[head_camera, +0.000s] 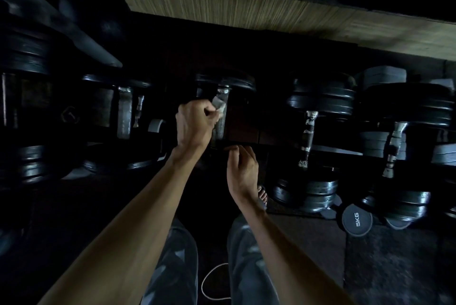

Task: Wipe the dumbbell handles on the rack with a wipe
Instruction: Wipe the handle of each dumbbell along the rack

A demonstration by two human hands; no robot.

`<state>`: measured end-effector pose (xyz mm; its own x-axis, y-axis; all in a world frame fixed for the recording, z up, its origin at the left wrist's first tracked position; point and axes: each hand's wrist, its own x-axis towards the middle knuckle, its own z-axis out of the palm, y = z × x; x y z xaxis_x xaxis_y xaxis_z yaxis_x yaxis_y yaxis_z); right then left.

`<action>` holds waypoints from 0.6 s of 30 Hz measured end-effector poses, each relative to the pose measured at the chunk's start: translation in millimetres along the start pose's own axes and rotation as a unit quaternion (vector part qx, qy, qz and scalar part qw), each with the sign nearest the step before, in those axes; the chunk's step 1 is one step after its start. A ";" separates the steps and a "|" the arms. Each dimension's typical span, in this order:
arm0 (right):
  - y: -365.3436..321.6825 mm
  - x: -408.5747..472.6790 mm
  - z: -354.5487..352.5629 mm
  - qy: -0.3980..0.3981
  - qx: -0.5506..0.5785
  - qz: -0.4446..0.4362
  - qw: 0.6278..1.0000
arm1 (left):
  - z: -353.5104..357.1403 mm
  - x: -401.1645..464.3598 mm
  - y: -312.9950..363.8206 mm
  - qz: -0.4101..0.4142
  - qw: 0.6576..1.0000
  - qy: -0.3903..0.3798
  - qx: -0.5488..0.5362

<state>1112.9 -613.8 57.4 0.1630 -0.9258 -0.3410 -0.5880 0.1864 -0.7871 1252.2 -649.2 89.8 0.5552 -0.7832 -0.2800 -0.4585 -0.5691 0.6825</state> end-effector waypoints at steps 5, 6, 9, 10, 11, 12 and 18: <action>5.9 2.4 -2.6 -0.025 0.011 0.027 0.999 | 3.8 -24.5 -12.5 -0.009 0.998 -0.039 0.044; 6.5 2.0 -1.7 -0.025 0.014 0.034 0.999 | 3.5 -30.7 -14.2 -0.018 0.997 -0.057 0.040; 3.8 -0.7 0.3 -0.019 0.020 0.036 0.999 | 3.8 -21.8 -9.4 0.000 0.998 -0.045 0.039; 3.3 -0.8 0.0 -0.012 0.015 0.027 0.999 | 5.2 -11.1 -3.8 0.010 0.999 -0.023 0.037; 2.1 -1.1 -1.1 -0.010 0.009 0.019 1.000 | 6.3 1.5 2.4 0.014 0.999 0.000 0.030; 1.3 -1.4 -1.7 -0.012 0.008 0.015 1.000 | 7.3 12.8 7.5 0.012 1.000 0.015 0.023; 4.0 -3.4 -2.5 -0.017 0.022 0.010 1.000 | 13.2 -14.3 -11.2 0.051 0.996 -0.024 0.065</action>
<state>1107.9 -610.7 56.8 0.1790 -0.9097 -0.3747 -0.5564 0.2204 -0.8011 1240.2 -635.0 77.3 0.4691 -0.8478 -0.2472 -0.5987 -0.5111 0.6168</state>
